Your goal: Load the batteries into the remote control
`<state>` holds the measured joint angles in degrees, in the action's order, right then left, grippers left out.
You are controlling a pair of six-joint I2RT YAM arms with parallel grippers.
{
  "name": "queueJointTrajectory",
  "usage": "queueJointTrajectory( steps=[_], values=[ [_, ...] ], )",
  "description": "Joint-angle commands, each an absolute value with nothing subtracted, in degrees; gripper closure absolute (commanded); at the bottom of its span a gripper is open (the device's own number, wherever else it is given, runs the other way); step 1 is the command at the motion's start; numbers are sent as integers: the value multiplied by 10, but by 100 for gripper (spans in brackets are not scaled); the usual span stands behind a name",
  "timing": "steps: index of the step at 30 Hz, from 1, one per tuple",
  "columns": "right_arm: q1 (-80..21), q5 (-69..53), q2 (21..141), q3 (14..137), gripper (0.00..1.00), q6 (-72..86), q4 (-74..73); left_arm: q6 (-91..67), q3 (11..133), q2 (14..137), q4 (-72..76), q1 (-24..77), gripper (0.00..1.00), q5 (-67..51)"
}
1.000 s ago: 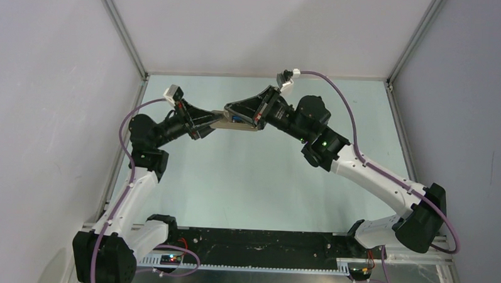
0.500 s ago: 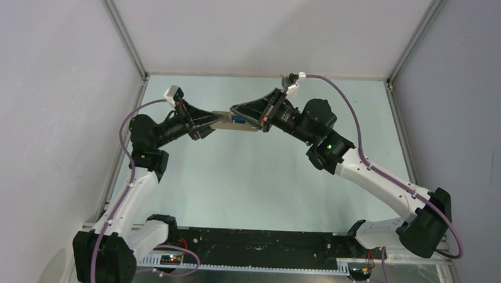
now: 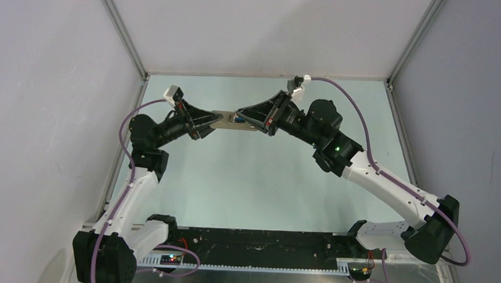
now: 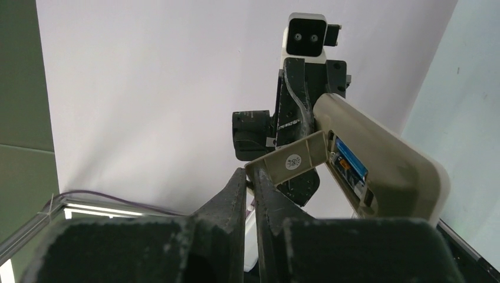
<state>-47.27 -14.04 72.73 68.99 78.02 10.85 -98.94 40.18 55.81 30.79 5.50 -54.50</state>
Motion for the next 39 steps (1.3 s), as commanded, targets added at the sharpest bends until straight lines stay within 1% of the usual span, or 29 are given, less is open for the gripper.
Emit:
queueJointTrajectory(
  steps=[1, 19, 28, 33, 39],
  values=[
    [-466, -131, 716, 684, 88, 771, 51, -997, 411, 544, 350, 57, 100, -541],
    [-445, -153, 714, 683, 88, 765, -59, -953, 412, 549, 351, 56, 100, -562],
    [-435, -149, 713, 683, 83, 750, -105, -935, 396, 556, 351, 56, 100, -567],
    [-436, -150, 717, 683, 80, 743, -112, -923, 388, 559, 351, 56, 100, -574],
    [-435, -150, 721, 683, 78, 739, -117, -913, 377, 562, 350, 56, 100, -587]
  ],
)
